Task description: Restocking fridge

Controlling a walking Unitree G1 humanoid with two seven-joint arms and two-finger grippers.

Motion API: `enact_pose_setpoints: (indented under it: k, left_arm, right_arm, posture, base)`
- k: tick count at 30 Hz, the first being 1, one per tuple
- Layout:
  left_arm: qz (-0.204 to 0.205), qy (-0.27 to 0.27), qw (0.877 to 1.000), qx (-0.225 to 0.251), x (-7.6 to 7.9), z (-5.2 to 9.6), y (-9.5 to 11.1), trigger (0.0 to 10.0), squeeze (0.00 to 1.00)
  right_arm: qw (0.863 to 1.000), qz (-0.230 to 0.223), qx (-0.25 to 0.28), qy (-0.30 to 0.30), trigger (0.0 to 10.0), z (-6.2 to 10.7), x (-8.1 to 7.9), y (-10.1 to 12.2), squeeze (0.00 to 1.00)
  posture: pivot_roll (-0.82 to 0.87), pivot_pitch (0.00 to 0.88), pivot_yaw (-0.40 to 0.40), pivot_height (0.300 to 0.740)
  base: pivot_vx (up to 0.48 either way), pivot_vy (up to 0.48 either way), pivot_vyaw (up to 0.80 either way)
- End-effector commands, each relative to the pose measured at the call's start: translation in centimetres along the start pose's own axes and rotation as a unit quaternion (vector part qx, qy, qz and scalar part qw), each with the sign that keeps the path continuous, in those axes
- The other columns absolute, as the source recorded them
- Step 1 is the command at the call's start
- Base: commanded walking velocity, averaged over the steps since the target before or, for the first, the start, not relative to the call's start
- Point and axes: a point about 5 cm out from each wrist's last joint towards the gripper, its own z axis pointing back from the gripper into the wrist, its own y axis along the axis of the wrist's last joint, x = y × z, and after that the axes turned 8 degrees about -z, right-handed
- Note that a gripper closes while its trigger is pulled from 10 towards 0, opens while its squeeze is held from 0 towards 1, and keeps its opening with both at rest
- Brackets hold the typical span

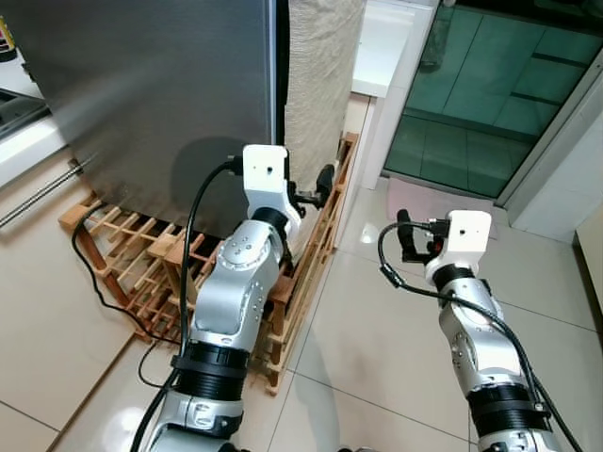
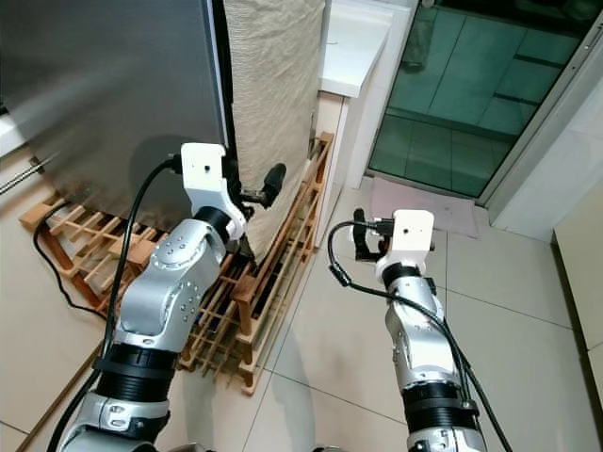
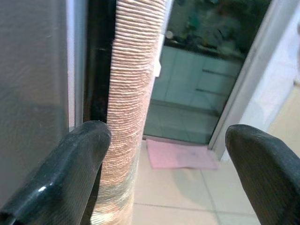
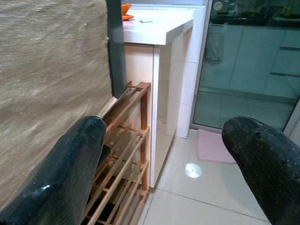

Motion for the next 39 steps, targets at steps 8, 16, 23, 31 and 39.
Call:
enact_pose_setpoints:
  k: [8,16,23,31,39]
  left_arm:
    - [-0.078,-0.118,0.987,0.073,3.8,-0.3,3.0,10.0,0.00]
    - [-0.079,-0.178,0.975,0.110,3.7,0.9,4.2,10.0,0.00]
    - [-0.041,-0.123,0.989,0.065,-0.7,3.1,2.1,10.0,0.00]
    - [-0.042,0.050,0.998,0.010,-3.3,3.8,-1.3,10.0,0.00]
    - [-0.040,0.019,0.999,0.017,-1.8,2.7,-1.2,10.0,0.00]
  right_arm:
    - [1.000,0.001,0.004,-0.006,10.0,-0.1,0.1,0.2,0.00]
    - [1.000,0.001,0.003,-0.004,10.0,-0.1,-0.1,0.1,0.00]
    - [1.000,0.001,-0.002,-0.002,10.0,0.4,-0.1,-0.3,0.00]
    - [0.999,0.003,0.027,-0.040,10.0,0.5,-0.1,0.4,0.00]
    - [0.999,0.006,0.026,-0.040,10.0,0.7,-0.2,0.4,0.00]
  posture:
    - [0.00,0.000,-0.034,0.740]
    - [0.01,0.000,-0.032,0.740]
    - [0.04,0.000,-0.042,0.740]
    - [0.05,0.000,-0.049,0.740]
    - [0.02,0.000,-0.042,0.740]
  base:
    - [0.000,0.000,0.00]
    - [0.000,0.000,0.00]
    - [0.000,0.000,0.00]
    - [0.000,0.000,0.00]
    - [0.000,0.000,0.00]
